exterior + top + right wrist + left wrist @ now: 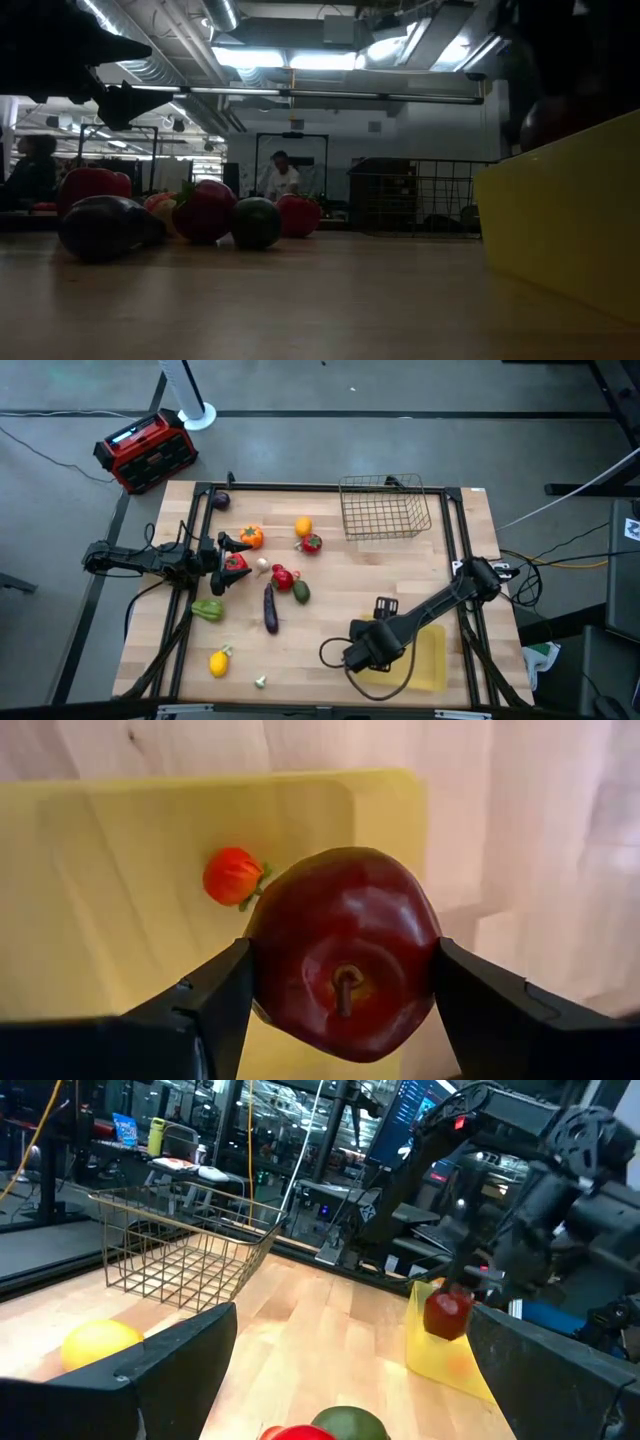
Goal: Sort produce into baskets
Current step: Put the apple into the yellow bin, then put the eggplant into the wire basket
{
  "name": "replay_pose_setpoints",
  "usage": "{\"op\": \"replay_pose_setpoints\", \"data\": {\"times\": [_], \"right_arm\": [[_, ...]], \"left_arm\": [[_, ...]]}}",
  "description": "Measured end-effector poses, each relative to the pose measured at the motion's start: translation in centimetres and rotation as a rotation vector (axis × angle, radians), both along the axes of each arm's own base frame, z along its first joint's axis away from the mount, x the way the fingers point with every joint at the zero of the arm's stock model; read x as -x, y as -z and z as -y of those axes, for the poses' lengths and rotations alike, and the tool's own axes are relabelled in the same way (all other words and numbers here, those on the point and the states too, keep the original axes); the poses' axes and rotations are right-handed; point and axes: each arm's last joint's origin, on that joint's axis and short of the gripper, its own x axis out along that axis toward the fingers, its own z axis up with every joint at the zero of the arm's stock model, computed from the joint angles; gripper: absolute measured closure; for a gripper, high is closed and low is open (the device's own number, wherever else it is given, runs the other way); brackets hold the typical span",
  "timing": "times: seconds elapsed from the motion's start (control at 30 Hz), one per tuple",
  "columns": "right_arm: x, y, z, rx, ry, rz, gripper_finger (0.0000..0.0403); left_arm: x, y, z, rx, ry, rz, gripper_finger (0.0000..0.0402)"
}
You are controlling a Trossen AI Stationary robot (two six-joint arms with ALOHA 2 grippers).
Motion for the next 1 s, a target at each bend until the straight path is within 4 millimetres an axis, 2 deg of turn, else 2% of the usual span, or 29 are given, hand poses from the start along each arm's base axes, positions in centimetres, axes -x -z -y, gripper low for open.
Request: {"op": "replay_pose_setpoints", "data": {"times": [0.2,0.6,0.7,1.0], "right_arm": [[-0.2,1.3,0.6,-0.004,0.019,-0.014,0.0141],[-0.2,1.5,0.6,-0.006,0.017,-0.013,0.0138],[-0.2,1.5,0.6,-0.006,0.017,-0.012,0.0119],[-0.2,1.5,0.6,-0.005,0.016,-0.014,0.0014]], "left_arm": [[0.0,0.0,0.0,0.000,0.000,0.000,0.0009],[0.0,0.0,0.0,-0.001,0.000,0.000,0.0009],[0.0,0.0,0.0,-0.001,0.000,0.000,0.0009],[0.0,0.0,0.0,0.000,-0.001,0.000,0.0009]]}}
